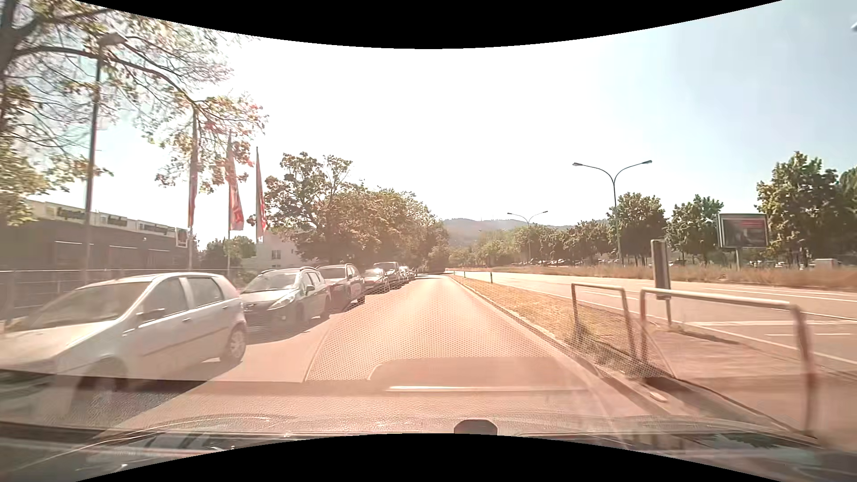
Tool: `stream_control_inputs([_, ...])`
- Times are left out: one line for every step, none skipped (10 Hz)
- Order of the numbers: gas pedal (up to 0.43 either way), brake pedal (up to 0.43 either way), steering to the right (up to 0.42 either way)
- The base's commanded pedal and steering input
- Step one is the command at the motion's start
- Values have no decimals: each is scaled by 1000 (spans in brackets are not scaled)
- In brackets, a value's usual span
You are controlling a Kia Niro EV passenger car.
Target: Follow the waypoints while adhering to traffic rules and regulations
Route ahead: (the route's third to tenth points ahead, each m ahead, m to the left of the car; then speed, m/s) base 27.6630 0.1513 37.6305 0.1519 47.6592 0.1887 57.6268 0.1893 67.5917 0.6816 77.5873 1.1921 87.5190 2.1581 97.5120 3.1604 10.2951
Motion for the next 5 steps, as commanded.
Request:
stream_control_inputs([138, 0, 4])
stream_control_inputs([130, 0, 4])
stream_control_inputs([130, 0, 4])
stream_control_inputs([130, 0, 3])
stream_control_inputs([130, 0, 3])
